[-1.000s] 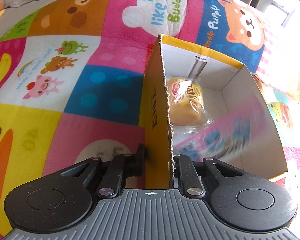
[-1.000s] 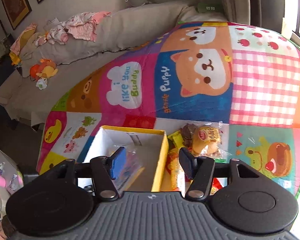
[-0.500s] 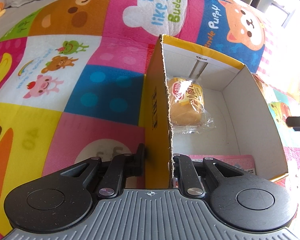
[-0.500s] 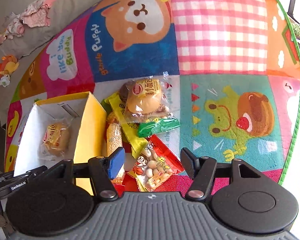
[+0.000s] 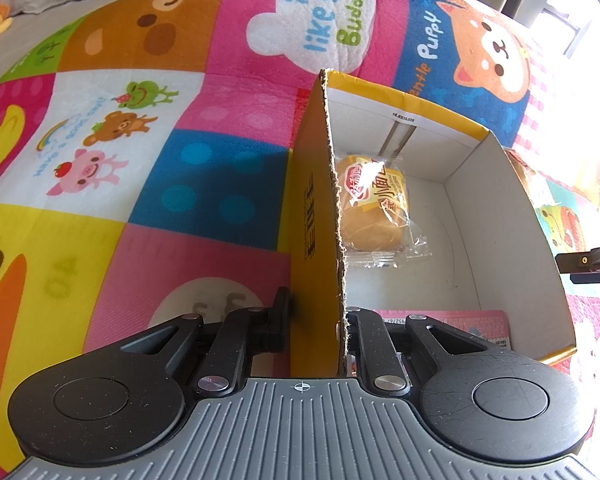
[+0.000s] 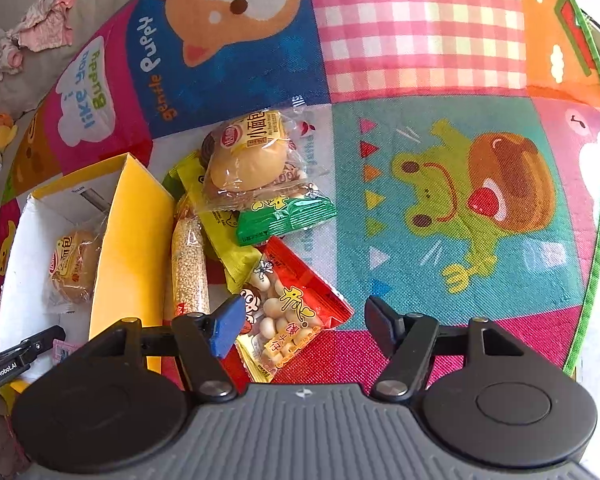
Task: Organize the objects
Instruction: 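Move the right tool over to the sesame stick bar, then grasp the wrapped sesame stick bar with the right tool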
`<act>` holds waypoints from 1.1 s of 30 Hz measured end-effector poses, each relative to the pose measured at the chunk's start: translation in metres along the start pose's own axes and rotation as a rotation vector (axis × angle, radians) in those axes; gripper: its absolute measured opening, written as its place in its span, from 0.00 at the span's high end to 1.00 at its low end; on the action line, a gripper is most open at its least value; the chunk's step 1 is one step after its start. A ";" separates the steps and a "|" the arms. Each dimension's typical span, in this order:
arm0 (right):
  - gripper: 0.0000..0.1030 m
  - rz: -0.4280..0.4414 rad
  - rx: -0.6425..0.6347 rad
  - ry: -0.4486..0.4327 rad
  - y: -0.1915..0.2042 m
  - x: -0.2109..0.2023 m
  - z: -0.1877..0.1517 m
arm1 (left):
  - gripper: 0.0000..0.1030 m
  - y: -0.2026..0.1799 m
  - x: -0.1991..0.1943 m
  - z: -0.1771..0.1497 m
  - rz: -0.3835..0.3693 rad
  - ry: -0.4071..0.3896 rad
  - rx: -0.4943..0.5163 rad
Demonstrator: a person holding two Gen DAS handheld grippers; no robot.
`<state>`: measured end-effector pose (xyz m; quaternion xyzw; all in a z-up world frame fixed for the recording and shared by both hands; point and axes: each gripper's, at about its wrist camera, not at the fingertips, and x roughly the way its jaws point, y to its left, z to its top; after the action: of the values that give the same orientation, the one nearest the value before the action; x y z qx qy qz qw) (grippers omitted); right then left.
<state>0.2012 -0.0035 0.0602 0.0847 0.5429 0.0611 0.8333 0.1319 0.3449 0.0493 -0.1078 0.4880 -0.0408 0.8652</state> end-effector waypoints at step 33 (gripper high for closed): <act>0.79 0.134 -0.212 0.037 0.045 -0.004 -0.041 | 0.84 0.001 0.000 -0.001 -0.004 -0.001 -0.002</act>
<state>0.1614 0.0430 0.0567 0.0314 0.5419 0.1753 0.8214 0.1313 0.3457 0.0490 -0.1095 0.4874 -0.0419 0.8653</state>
